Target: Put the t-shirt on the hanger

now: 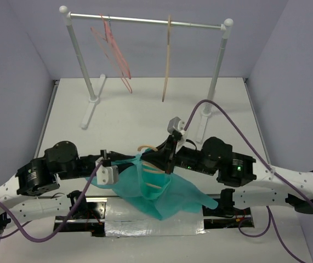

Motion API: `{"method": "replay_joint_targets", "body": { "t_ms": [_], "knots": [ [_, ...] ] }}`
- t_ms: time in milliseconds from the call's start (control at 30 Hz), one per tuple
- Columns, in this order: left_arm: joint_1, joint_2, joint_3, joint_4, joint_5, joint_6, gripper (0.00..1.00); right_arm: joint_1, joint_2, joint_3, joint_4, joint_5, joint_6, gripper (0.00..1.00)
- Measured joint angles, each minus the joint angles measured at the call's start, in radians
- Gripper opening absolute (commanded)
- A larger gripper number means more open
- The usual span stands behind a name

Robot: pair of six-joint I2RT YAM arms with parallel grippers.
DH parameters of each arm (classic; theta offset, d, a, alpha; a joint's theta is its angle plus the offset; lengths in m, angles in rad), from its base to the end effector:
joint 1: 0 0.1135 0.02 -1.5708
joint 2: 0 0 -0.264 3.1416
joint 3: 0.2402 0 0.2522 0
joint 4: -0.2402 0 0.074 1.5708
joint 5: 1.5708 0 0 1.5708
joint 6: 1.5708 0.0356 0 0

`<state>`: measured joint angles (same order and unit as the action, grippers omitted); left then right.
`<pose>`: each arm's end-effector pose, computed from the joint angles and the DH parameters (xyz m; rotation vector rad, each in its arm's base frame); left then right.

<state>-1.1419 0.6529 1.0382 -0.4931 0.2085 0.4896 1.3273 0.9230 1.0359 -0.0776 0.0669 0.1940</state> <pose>0.0444 -0.1149 0.4098 1.3574 1.0566 -0.6623 0.0522 0.2001 0.4151 -0.8386 1.4247 1.1399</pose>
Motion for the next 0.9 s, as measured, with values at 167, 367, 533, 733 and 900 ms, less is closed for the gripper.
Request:
{"method": "replay_joint_targets", "body": {
  "t_ms": [167,367,533,733,900],
  "knots": [
    [0.003,-0.036,0.068,-0.008,-0.131,-0.064,0.40,-0.008,-0.087,0.072,-0.117,0.079,-0.047,0.00],
    [0.003,-0.102,0.081,-0.024,-0.178,-0.098,0.48,-0.011,-0.130,0.120,-0.159,0.131,-0.080,0.00],
    [0.003,-0.101,0.081,-0.050,-0.221,-0.106,0.47,-0.012,-0.101,0.145,-0.201,0.149,-0.110,0.00],
    [0.003,-0.099,0.080,-0.062,-0.358,-0.155,0.46,0.003,0.028,0.291,-0.347,0.269,-0.132,0.00],
    [0.003,-0.109,0.028,-0.007,-0.403,-0.217,0.46,0.026,0.133,0.533,-0.472,0.454,-0.138,0.00]
  ]
}}
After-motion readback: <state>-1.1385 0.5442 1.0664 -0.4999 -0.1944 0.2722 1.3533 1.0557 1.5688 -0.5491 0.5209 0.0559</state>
